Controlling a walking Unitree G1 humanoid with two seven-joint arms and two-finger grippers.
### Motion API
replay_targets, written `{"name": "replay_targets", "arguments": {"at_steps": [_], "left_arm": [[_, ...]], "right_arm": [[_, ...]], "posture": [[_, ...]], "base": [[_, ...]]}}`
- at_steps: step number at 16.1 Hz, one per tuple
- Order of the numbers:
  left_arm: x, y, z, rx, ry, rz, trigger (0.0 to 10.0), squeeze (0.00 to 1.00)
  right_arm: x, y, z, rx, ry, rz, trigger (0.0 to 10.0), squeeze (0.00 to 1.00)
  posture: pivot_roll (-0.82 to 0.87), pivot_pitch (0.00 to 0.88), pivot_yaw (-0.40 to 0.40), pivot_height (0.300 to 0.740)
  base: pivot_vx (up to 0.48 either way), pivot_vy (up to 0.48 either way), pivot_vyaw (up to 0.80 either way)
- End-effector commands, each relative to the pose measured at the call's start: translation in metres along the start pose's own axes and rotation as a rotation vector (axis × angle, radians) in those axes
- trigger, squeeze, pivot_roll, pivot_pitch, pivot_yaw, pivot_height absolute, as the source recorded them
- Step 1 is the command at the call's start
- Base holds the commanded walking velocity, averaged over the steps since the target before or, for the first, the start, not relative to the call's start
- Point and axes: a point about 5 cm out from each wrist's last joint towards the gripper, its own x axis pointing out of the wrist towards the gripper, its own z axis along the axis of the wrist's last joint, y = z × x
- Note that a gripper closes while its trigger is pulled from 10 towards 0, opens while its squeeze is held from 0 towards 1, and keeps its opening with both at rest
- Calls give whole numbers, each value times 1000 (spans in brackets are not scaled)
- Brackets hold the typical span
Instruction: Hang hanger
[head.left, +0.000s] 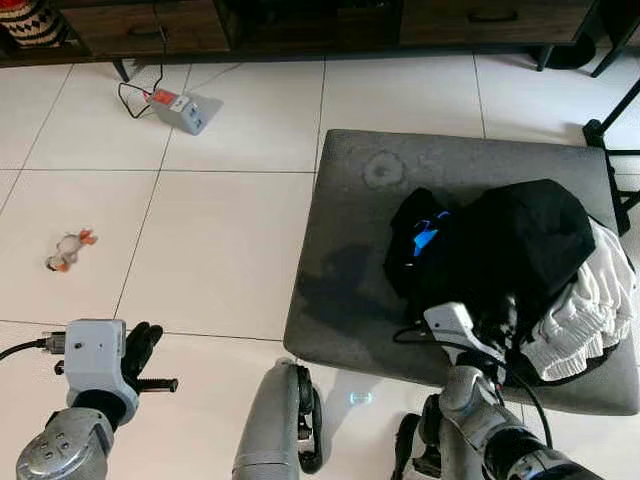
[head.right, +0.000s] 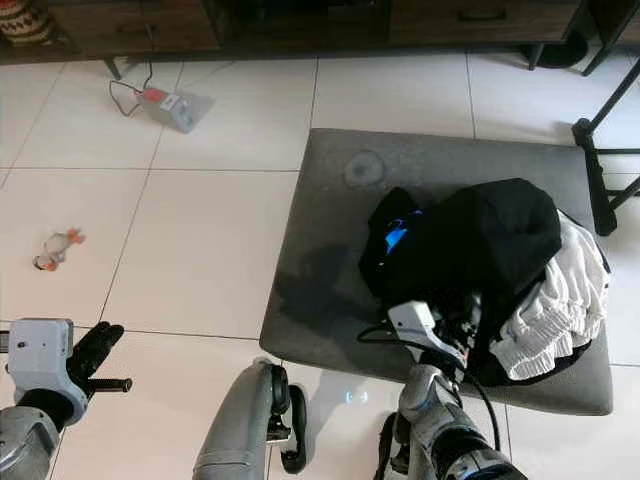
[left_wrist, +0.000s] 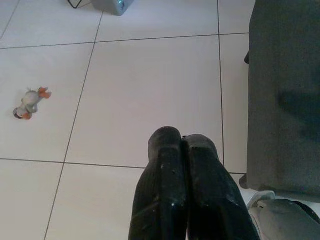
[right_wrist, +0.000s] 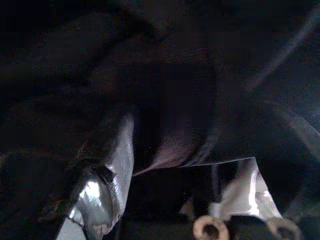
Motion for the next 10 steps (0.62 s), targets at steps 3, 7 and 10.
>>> {"name": "replay_targets", "arguments": {"at_steps": [3,7,10], "left_arm": [[-6,6,-2,16,26,20,10000,0],[-7,7,-3,17,26,24,10000,0],[-8,7,-4,20,34,20,10000,0]], "right_arm": [[2,-6,4,39,-41,-73,10000,0],[0,-12,22,111,-180,-152,10000,0],[-15,-7,32,138,-289,-156,10000,0]], "posture": [[318,528,158,617],[315,527,157,617],[316,525,161,617]], "base": [[0,0,0],[0,0,0],[0,0,0]]}}
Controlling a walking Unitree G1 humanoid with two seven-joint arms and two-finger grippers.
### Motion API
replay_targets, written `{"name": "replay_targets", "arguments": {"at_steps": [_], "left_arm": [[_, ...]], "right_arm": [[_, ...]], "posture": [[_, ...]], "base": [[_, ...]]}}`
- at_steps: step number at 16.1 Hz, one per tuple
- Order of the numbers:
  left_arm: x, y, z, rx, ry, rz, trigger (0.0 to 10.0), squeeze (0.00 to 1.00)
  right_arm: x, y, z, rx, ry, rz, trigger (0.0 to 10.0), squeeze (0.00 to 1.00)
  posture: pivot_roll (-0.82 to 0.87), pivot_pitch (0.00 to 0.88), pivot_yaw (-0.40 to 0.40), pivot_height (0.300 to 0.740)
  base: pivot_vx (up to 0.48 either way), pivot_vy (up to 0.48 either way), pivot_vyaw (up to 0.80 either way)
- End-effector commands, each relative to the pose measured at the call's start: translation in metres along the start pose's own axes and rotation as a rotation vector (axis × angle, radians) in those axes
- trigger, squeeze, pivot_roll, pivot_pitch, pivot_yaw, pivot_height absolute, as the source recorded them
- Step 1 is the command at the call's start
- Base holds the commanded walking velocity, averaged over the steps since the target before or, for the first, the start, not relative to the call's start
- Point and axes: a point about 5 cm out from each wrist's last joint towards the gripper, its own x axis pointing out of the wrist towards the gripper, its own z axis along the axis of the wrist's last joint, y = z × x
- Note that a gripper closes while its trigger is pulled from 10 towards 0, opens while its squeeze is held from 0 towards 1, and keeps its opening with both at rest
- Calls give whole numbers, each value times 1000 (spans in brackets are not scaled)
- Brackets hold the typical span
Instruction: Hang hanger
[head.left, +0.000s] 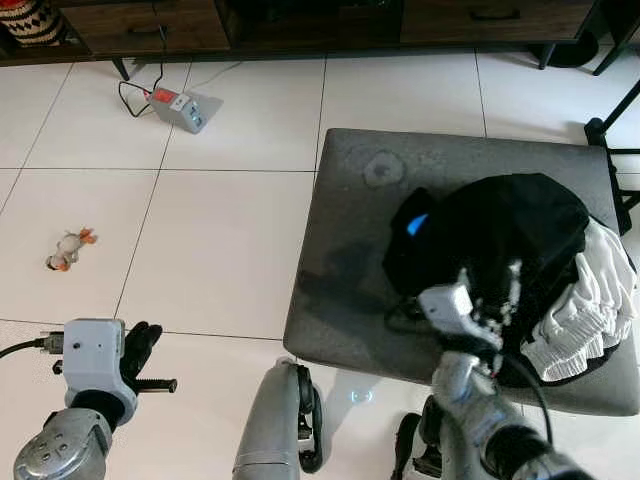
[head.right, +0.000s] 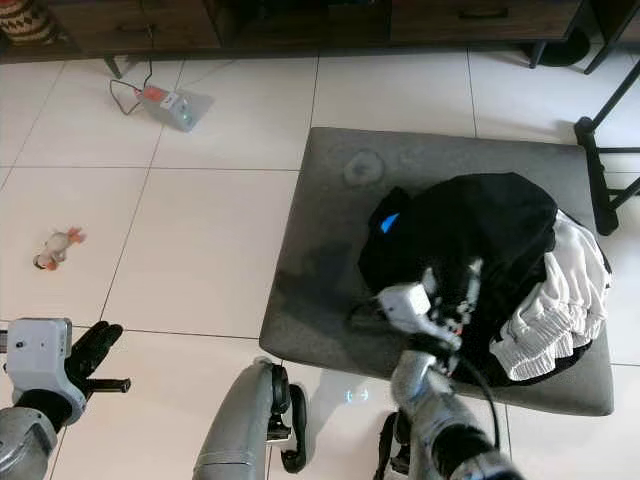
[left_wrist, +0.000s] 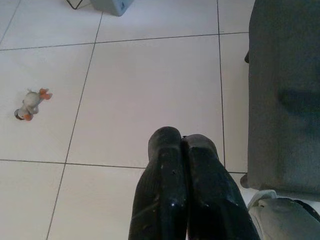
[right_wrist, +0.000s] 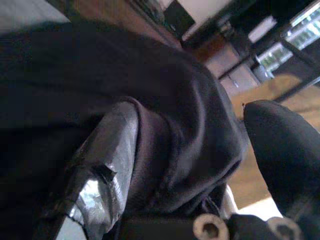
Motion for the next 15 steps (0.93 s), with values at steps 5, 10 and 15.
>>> {"name": "replay_targets", "arguments": {"at_steps": [5,10,15], "left_arm": [[-4,5,-4,12,32,13,10000,0],[-4,6,-5,15,34,16,10000,0],[-3,7,-4,15,30,16,10000,0]], "right_arm": [[-16,2,-14,-20,59,25,10000,0],[-14,7,-14,-14,75,102,10000,0],[-37,11,-23,-52,103,150,10000,0]], "posture": [[310,522,166,617],[313,515,162,617],[310,514,162,617]], "base": [[0,0,0],[0,0,0],[0,0,0]]}}
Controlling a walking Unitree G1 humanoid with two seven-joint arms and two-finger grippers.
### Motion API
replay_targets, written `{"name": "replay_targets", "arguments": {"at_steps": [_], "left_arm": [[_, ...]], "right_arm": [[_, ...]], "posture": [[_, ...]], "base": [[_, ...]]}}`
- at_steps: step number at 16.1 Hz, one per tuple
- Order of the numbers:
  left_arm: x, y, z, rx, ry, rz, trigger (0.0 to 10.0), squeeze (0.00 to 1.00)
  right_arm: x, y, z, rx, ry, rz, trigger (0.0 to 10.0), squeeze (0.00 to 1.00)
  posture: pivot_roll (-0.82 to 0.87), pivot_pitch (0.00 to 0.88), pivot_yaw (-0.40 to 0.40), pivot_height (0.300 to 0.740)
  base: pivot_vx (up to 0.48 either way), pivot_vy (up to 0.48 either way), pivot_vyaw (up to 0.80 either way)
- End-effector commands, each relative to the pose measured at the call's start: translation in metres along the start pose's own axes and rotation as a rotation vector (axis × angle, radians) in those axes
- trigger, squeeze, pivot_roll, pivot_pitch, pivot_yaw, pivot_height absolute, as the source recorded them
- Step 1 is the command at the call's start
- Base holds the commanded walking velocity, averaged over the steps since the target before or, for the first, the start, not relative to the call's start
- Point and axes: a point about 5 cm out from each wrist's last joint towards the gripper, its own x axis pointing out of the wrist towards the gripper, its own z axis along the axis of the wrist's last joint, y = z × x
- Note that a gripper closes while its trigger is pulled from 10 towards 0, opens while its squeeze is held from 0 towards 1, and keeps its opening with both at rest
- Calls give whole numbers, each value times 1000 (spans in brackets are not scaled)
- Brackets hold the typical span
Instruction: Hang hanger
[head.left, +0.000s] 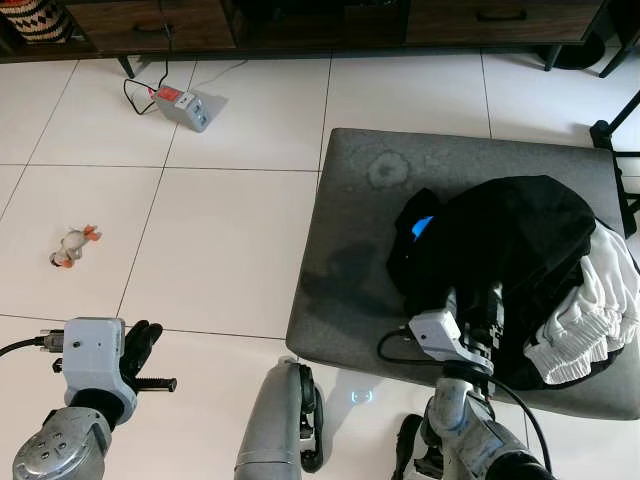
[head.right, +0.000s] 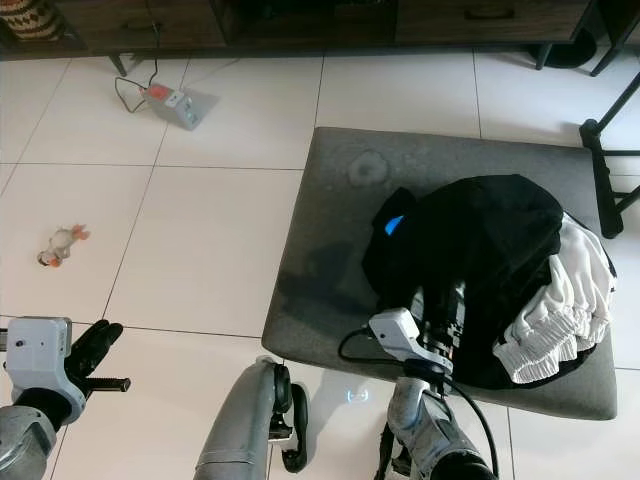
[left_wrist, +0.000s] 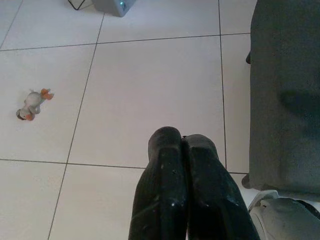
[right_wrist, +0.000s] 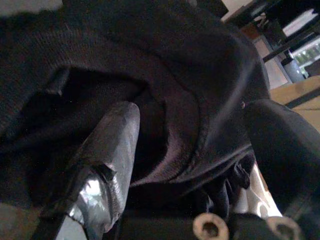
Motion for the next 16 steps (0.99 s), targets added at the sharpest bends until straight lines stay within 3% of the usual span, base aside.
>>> {"name": "replay_targets", "arguments": {"at_steps": [1,5,12,16], "left_arm": [[-5,7,-7,9,41,22,10000,0],[-6,6,-6,9,42,18,10000,0],[-12,9,-7,17,55,27,10000,0],[-14,11,-7,22,62,31,10000,0]], "right_arm": [[-13,5,-12,-16,67,40,10000,0],[-7,2,-17,-43,95,31,10000,0],[28,-12,-7,-86,92,-69,10000,0],[28,-10,-8,-63,138,-46,10000,0]], "posture": [[309,515,163,617],[313,522,169,617],[336,537,178,617],[341,538,180,617]], "base": [[0,0,0],[0,0,0],[0,0,0],[0,0,0]]}}
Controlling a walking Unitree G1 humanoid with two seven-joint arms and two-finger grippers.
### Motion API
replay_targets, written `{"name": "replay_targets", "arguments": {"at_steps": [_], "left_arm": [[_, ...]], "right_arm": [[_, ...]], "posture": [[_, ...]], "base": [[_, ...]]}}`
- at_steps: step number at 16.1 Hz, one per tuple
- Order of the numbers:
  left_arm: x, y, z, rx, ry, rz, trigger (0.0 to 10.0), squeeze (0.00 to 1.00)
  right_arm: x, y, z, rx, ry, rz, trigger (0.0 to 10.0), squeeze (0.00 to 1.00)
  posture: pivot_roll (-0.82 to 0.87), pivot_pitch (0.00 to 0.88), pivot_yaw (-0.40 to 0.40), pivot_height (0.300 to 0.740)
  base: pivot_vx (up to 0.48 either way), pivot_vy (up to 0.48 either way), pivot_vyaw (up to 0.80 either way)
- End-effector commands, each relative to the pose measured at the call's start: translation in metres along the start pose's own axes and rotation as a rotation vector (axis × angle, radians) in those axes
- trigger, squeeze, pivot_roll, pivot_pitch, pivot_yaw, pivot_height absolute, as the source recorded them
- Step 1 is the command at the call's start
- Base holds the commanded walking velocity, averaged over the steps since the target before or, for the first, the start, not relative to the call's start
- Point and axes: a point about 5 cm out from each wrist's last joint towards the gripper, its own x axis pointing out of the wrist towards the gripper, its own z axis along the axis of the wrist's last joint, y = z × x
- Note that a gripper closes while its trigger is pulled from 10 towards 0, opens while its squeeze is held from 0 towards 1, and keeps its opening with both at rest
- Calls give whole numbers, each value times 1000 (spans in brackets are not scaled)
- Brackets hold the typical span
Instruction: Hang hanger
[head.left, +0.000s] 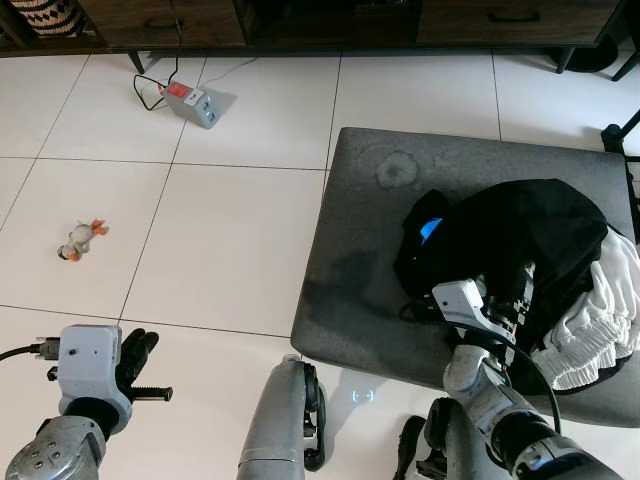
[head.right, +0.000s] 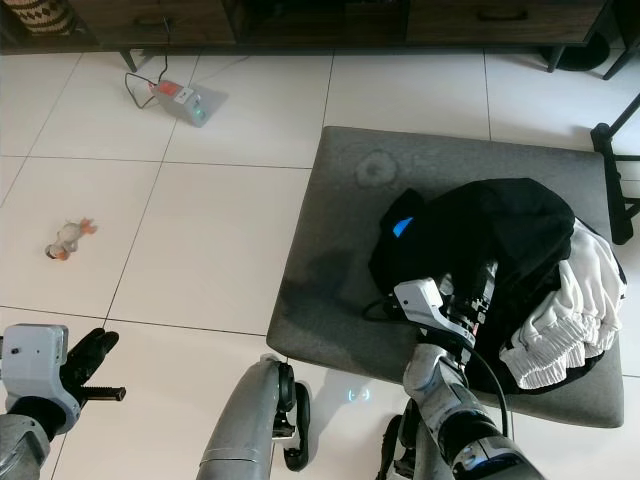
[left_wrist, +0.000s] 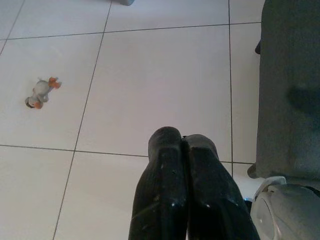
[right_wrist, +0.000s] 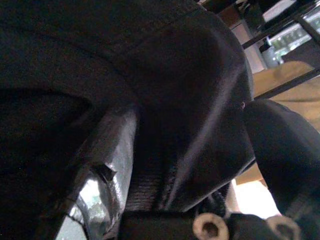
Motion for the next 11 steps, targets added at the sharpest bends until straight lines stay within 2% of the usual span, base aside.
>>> {"name": "replay_targets", "arguments": {"at_steps": [1,4,8,11], "left_arm": [[-6,9,-2,13,28,27,10000,0],[-4,8,-2,13,24,25,10000,0],[-2,5,-2,9,24,14,10000,0],[-2,5,-2,9,24,15,10000,0]], "right_arm": [[-13,8,-4,11,10,46,10000,0],[-23,9,-1,25,-51,36,10000,0],[-40,12,-23,-12,19,80,10000,0],[-43,14,-24,-11,29,102,10000,0]], "posture": [[339,535,179,617],[328,530,175,617],[320,533,176,617],[325,532,176,617]], "base": [[0,0,0],[0,0,0],[0,0,0],[0,0,0]]}}
